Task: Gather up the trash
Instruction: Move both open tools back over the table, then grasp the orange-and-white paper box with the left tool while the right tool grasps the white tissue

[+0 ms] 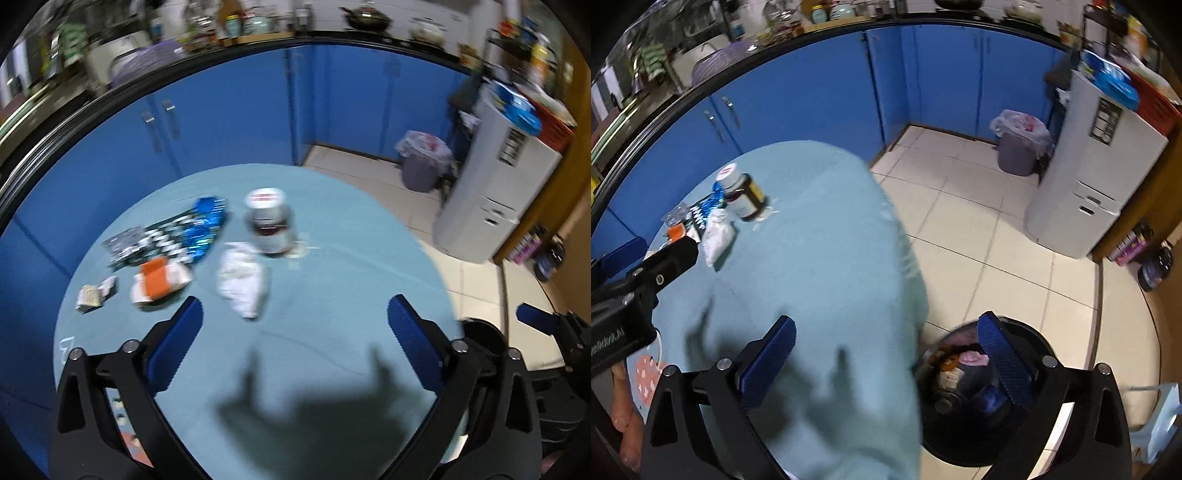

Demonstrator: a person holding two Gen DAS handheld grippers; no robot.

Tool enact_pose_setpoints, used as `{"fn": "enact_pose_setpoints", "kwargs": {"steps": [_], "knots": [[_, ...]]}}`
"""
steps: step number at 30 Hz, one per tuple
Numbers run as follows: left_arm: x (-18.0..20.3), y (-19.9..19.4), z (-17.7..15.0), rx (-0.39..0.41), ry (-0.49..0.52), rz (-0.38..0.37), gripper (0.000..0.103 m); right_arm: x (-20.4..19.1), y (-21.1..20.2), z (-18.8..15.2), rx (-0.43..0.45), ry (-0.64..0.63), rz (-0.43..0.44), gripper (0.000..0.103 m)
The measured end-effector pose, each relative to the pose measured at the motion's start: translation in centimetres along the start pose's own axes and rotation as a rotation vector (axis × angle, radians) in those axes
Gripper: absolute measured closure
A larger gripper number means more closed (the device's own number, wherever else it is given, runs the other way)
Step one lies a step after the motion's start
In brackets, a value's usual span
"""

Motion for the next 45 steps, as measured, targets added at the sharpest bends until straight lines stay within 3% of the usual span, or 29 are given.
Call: {"fn": "enact_pose_setpoints", "kwargs": {"steps": [6, 11, 22, 25, 26, 27, 28, 30, 32, 33, 34, 36, 37, 38, 42, 45], "knots": [[-7.5, 1.6, 0.1, -0.017, -0.111, 0.075, 0.003, -5.5, 2.5, 1.8, -0.018, -0.102, 0.006, 0.007], [-11.9, 3.1, 0.1, -0.031, -0.131, 0.114, 0.003, -10.0, 4.8, 3.3, -0.027, -0.151, 0.025, 0.007], [-15.6, 7.1, 0.2, -0.08, -0.084, 0.084, 0.005, -16.7, 8.7, 4.7, -0.078, -0.227, 0.038, 0.007], [-16.0, 8.5, 0.1, -0.113, -0.077, 0.053, 0.021, -17.6, 9.5, 4.9, -0.095, -0.245, 0.043, 0.007], [-16.0, 8.9, 0.1, -0.122, -0.078, 0.046, 0.021, -18.0, 9.7, 4.9, -0.093, -0.254, 0.037, 0.008], [-16.1, 9.3, 0.0, -0.13, -0.08, 0.033, 0.023, -18.2, 9.7, 5.0, -0.088, -0.26, 0.033, 0.011], [-16.1, 9.6, -0.1, -0.134, -0.082, 0.03, 0.026, -18.4, 9.9, 5.0, -0.087, -0.268, 0.027, 0.024], [-16.1, 10.0, -0.2, -0.145, -0.083, 0.017, 0.031, -18.7, 10.3, 5.0, -0.101, -0.272, 0.016, 0.039], [-16.2, 10.5, -0.3, -0.162, -0.087, 0.006, 0.037, -18.7, 10.5, 5.0, -0.111, -0.271, 0.02, 0.044], [-16.2, 10.5, -0.4, -0.159, -0.091, 0.005, 0.039, -18.8, 10.4, 5.0, -0.106, -0.275, 0.028, 0.062], [-16.3, 10.3, -0.4, -0.148, -0.093, 0.007, 0.053, -18.8, 10.2, 5.0, -0.101, -0.268, 0.042, 0.079], [-16.3, 10.0, -0.4, -0.145, -0.092, -0.002, 0.066, -18.7, 10.0, 4.9, -0.104, -0.263, 0.063, 0.087], [-16.4, 9.8, -0.4, -0.142, -0.098, -0.006, 0.081, -18.8, 9.9, 4.8, -0.104, -0.277, 0.068, 0.092], [-16.5, 9.6, -0.4, -0.142, -0.104, -0.011, 0.089, -19.0, 9.8, 4.7, -0.098, -0.286, 0.074, 0.093], [-16.6, 8.5, -0.5, -0.113, -0.105, -0.015, 0.1, -18.9, 8.8, 4.6, -0.077, -0.277, 0.084, 0.094], [-16.4, 7.7, -0.3, -0.101, -0.116, -0.029, 0.103, -18.2, 8.1, 4.5, -0.068, -0.263, 0.087, 0.095]]}}
Point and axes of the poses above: each gripper's, at about its wrist camera, not at the fingertips, and y roughly the way its jaws point, x to its right, z to its top, the point moved 3 cm from there along y, roughly the way its jaws point, and after that the axes turned 1 degree about -y, right-handed, at the moved point
